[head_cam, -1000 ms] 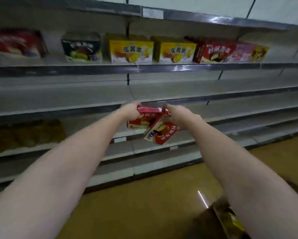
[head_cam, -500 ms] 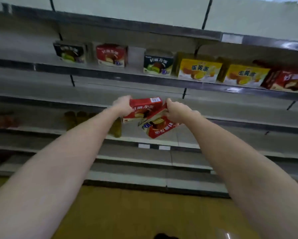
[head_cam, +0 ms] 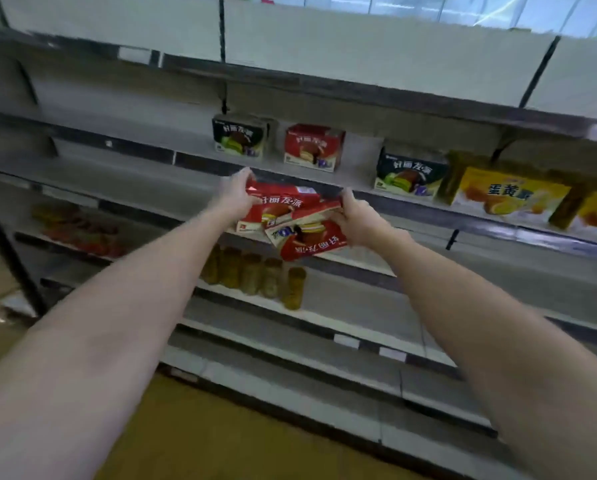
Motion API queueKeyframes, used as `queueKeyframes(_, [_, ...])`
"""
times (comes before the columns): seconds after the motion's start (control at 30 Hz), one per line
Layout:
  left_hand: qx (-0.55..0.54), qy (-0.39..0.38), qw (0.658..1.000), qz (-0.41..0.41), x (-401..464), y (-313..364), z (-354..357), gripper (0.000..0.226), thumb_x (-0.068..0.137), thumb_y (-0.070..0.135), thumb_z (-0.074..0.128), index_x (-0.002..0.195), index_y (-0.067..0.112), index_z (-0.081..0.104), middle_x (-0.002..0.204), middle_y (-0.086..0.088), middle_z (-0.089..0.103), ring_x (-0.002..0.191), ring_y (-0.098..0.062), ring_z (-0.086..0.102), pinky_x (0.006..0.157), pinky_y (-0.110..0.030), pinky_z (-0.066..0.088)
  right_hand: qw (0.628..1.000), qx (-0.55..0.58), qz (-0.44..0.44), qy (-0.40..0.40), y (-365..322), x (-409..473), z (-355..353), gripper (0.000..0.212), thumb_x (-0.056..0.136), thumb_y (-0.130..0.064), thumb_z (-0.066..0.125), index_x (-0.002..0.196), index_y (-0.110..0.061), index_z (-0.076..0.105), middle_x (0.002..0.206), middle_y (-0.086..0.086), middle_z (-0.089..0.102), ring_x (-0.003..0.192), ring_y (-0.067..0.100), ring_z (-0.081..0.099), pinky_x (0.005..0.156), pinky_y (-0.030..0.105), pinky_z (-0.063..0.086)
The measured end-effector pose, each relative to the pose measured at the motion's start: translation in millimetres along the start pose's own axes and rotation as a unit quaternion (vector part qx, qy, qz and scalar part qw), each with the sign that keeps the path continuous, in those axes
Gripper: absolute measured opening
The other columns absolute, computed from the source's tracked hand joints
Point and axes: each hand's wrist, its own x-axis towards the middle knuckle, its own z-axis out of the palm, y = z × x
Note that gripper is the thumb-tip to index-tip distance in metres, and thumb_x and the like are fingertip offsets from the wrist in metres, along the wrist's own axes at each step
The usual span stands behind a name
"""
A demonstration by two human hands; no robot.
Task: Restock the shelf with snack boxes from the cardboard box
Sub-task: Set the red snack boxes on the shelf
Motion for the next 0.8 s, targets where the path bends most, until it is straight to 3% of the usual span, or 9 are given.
queueKeyframes(0.13, [-0.029,0.032,0.999,0.013,55.4,-14.1,-22.7,0.029,0.088,0.021,0.072,0.112,0.028,0.057,0.109,0.004,0.061,0.094,-0.018,0.060,0.080,-0.035,0.053,0.995,0.083,-0.027,0.039,-18.2,57.3,-6.5,0.040,0.102,-0.040,0.050,0.132,-0.019,0.035,0.115,0.006,0.062,0.091,0.021,0.064,0.071,0.035,0.054])
queueKeyframes(0.23, [-0.068,0.059,0.996,0.029,110.2,-16.1,-31.2,0.029,0.087,0.013,0.073,0.112,0.022,0.062,0.107,0.003,0.060,0.097,-0.017,0.057,0.084,-0.030,0.047,0.988,0.111,-0.053,0.093,-25.5,106.0,-11.6,0.046,0.101,-0.041,0.050,0.138,-0.018,0.035,0.117,0.006,0.064,0.096,0.023,0.063,0.080,0.036,0.053])
queueKeyframes(0.37, [-0.099,0.062,0.992,0.041,175.4,-9.2,-25.7,0.023,0.091,0.013,0.067,0.113,0.020,0.063,0.105,0.005,0.058,0.098,-0.016,0.055,0.087,-0.031,0.046,0.979,0.147,-0.039,0.136,-28.1,163.6,-22.9,0.044,0.102,-0.039,0.050,0.138,-0.017,0.038,0.110,0.002,0.061,0.089,0.020,0.063,0.071,0.030,0.050])
queueKeyframes(0.5, [-0.108,0.018,0.992,0.062,234.0,-8.0,1.9,0.029,0.091,0.011,0.067,0.118,0.020,0.062,0.114,-0.001,0.065,0.101,-0.019,0.061,0.086,-0.032,0.050,0.976,0.156,-0.006,0.150,-8.3,208.9,-26.5,0.039,0.102,-0.037,0.052,0.131,-0.015,0.042,0.109,0.004,0.063,0.095,0.021,0.065,0.083,0.037,0.055])
queueKeyframes(0.67, [-0.130,-0.012,0.990,0.062,281.9,-7.4,48.2,0.040,0.086,0.015,0.074,0.124,0.011,0.061,0.117,-0.004,0.067,0.105,-0.021,0.063,0.093,-0.033,0.050,0.976,0.154,0.050,0.145,29.4,236.1,-25.8,0.042,0.102,-0.035,0.052,0.135,-0.012,0.040,0.108,0.005,0.059,0.085,0.018,0.063,0.069,0.029,0.050])
queueKeyframes(0.8, [-0.135,-0.035,0.988,0.067,301.8,-4.9,79.7,0.046,0.083,0.019,0.078,0.125,0.011,0.062,0.120,-0.009,0.068,0.109,-0.024,0.064,0.095,-0.032,0.049,0.973,0.143,0.091,0.157,60.3,239.3,-21.8,0.043,0.099,-0.040,0.056,0.134,-0.015,0.047,0.115,0.009,0.065,0.093,0.026,0.064,0.075,0.034,0.050])
